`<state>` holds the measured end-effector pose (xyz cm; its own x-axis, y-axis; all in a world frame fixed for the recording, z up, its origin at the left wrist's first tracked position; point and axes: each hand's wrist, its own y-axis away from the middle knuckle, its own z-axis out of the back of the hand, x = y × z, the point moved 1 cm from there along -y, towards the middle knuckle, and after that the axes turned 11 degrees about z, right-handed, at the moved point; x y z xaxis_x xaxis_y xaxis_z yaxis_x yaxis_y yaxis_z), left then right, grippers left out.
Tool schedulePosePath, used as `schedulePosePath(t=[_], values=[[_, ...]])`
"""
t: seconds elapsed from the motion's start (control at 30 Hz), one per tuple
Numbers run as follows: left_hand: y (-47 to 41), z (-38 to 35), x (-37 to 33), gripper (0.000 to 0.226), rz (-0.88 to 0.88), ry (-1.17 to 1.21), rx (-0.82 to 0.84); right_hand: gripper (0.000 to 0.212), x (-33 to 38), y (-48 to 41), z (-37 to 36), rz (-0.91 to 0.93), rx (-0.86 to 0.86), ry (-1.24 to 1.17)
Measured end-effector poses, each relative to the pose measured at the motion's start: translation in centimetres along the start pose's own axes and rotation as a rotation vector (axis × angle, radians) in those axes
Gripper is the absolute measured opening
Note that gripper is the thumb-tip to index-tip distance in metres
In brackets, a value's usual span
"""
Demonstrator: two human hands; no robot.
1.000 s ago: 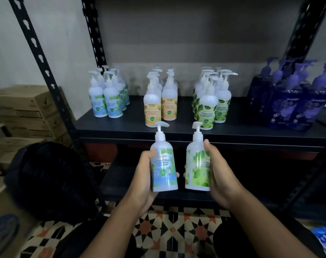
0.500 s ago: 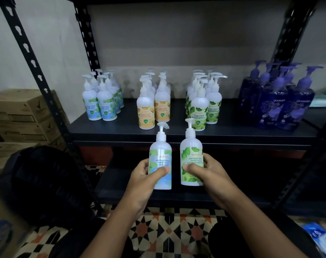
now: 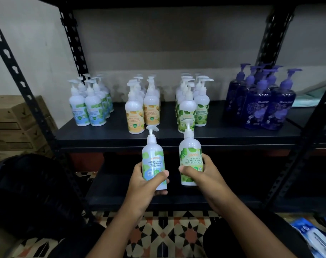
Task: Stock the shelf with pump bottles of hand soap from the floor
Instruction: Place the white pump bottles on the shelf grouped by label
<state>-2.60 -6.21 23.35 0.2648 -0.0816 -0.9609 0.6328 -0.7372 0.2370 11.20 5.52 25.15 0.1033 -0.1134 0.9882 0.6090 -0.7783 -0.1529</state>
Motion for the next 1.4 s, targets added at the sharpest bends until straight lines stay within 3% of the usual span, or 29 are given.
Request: schedulePosePath(t=[0.23,0.47,0.57,0.87,1.07,1.23,1.4], values=[[-1.6,-1.8,-0.7,0.044,-0.122,-0.058,-0.037,0.040,0.7,-0.5,2.2,0.046,-0.112,0.080],[-5.7,-3.8,-4.5,0.060,-0.226,-0.125,-0.049,0.039,3.5,-5.2,4.8,0.232,-0.153,0.145],[-7.2,-4.4,-5.1,0.057,-0.252,-0.132,-0.033,0.032,4.3,-8.1,5.7,0.298,-0.156,0.186],[-8.0,-3.5,-3.8,0.048,-0.274,-0.109,-0.025,0.066,2.4,-12.1,6.5,0.312,-0.247,0.347],[-8.0,-3.9,-3.2,0.058,-0.233,-0.090,-0.035,0.068,1.5,-12.6,6.3,0.310,-0.248,0.423],[-7.6,-4.0,-2.4,0.064,-0.202,-0.103,-0.043,0.090,0.7,-12.3,6.5,0.281,-0.221,0.438],[-7.3,-4.4,-1.9,0.058,-0.198,-0.119,-0.048,0.067,-0.1,-12.7,6.7,0.282,-0.266,0.533]])
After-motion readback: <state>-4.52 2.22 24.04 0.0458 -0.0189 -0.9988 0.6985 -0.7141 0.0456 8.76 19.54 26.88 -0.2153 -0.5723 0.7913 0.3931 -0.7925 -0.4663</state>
